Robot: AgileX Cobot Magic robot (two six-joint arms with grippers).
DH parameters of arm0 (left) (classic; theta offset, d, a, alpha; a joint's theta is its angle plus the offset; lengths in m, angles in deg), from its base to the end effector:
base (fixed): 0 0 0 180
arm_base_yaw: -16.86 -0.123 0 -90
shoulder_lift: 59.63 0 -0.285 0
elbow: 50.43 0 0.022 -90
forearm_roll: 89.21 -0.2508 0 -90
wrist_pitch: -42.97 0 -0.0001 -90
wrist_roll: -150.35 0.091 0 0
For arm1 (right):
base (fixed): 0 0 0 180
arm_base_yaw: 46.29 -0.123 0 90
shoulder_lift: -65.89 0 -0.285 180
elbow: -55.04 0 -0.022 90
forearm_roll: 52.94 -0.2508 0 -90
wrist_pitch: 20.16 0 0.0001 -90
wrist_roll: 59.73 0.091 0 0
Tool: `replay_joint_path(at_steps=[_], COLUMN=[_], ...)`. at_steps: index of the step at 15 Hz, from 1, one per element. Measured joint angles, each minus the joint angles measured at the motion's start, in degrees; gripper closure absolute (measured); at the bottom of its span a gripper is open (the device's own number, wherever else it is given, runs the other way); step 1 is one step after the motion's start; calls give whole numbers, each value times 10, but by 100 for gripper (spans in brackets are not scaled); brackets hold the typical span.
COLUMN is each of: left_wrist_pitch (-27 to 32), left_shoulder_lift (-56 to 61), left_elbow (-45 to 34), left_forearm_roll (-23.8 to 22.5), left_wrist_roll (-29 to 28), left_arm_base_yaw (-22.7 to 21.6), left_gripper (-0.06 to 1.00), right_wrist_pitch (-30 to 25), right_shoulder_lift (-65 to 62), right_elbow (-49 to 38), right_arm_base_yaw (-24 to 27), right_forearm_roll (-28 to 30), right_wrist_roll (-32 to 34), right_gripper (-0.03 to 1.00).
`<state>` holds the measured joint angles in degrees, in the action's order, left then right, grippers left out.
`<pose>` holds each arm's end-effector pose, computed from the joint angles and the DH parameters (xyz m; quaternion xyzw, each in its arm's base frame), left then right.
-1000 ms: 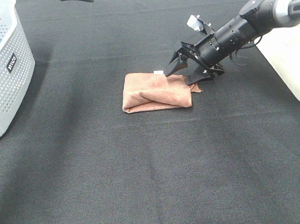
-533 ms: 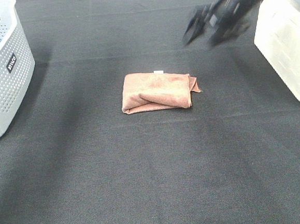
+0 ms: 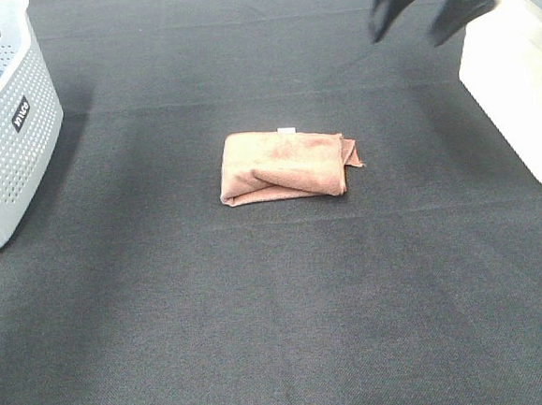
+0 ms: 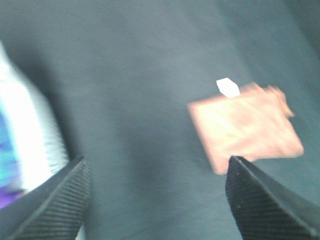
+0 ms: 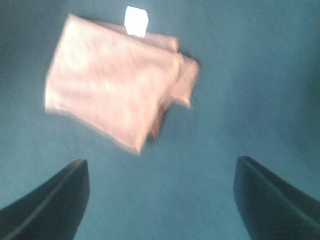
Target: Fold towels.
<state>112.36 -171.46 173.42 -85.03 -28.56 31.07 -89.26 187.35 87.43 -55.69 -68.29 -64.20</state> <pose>0.3782 -0.1022 0.4352 0.1244 0.9226 -0.0777 0.3567 0.4234 0.0929 0.3107 -0.0945 0.9688 0.1395 0.1818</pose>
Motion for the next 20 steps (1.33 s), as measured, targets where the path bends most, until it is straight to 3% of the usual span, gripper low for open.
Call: replay_joint_path(at_steps=[3,6,7,11,13,16,20], left_wrist_pitch=[1,2,2,4,5,5,5], left_shoulder_lift=[123,302,302,505,635,771,881], left_elbow=[-103,-323,-323,-582,-707,-811,-870], left_forearm_roll=[-52,-83,-83,-85,-85,-85,-84], left_wrist_roll=[-31,-58,-58,-71,-73,-69,-51], left_arm_base_yaw=[0,0,0,0,0,0,0], left_gripper=[23,23,23,23,23,23,23], right_wrist_pitch=[-2,-4,-4,-5,-5,-7,21], right_shoulder_lift=[-74,-183,-183,-332,-439,-575,-774], right_elbow=[-35,-137,-137,-313,-451,-611,-747], right_arm_base_yaw=[-55,-121,-121,-162,-166,-166,-166], right_forearm_roll=[88,169,169,181,181,182,182], right_wrist_roll=[31,84,84,118,120,120,119], right_gripper=[22,22,22,22,22,22,22])
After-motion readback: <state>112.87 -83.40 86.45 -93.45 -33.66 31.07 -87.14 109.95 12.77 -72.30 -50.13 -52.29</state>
